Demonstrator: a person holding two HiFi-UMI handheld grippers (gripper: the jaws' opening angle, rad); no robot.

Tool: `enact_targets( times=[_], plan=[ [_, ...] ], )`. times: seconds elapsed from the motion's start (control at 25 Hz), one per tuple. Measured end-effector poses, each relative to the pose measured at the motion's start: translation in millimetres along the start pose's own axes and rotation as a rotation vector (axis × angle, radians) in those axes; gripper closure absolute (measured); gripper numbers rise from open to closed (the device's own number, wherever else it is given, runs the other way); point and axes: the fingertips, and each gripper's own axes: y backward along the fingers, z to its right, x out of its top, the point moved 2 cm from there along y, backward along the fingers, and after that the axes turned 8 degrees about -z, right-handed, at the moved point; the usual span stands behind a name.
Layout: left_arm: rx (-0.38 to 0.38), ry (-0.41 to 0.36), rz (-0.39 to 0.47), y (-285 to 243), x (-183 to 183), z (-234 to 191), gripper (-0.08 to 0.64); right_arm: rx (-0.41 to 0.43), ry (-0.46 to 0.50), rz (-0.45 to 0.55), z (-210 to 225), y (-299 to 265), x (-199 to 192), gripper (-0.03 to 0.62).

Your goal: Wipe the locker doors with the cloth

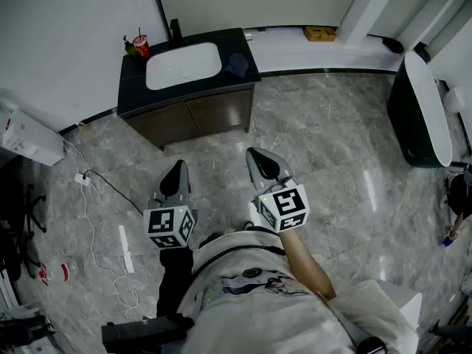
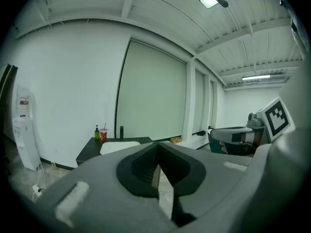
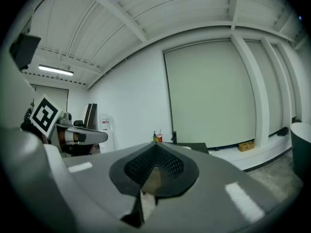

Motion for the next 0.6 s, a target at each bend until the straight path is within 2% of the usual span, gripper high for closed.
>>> enact_targets(
  times=[0.6],
  plan=[
    [0.019,0.007,-0.005,-1.3,-4.4,9.7,0.558,0.016,0.000,0.020,8.7,6.2,-1.6,0.589]
  ],
)
